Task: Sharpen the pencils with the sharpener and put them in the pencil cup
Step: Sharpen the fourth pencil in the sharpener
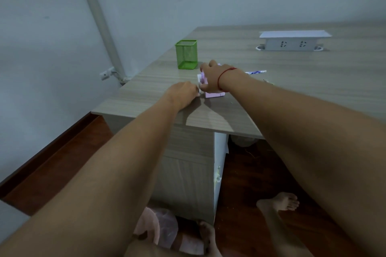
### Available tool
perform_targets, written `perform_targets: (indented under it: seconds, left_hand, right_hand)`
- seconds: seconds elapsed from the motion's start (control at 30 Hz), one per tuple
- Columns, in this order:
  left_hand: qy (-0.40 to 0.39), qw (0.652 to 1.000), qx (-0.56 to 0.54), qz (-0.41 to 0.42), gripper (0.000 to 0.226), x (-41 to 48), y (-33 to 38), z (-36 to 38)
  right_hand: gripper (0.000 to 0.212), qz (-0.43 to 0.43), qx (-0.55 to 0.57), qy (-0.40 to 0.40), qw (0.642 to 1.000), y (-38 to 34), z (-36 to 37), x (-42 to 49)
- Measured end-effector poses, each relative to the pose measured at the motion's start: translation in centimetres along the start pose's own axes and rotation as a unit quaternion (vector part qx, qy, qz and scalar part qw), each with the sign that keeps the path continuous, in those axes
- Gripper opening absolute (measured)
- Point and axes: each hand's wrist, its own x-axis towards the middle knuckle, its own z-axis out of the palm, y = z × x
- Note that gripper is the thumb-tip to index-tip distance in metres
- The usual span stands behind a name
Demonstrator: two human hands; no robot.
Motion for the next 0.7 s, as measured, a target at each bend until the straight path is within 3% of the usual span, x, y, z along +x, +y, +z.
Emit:
perform_targets:
  seconds: [0.17, 0.33, 0.7]
  left_hand:
    - [0.004, 1.000, 0.023, -0.006, 0.031, 1.7, -0.7, -1.0]
    - [0.081, 0.991, 0.095, 0.047, 0.021, 3.1, -2.4, -2.0]
    - [0.198, 0.979, 0.019, 0.049, 0.019, 1.0, -2.8, -3.2]
  right_hand:
    - [0.058, 0.003, 0.016, 0.009, 1.000, -0.1, 0.2, -0.2]
    - [0.059, 0.013, 0.003, 0.000, 1.000, -0.1, 0.1, 0.0]
    - [0.056, 0.004, -0.008, -0.007, 1.000, -0.1, -0.7, -0.6]
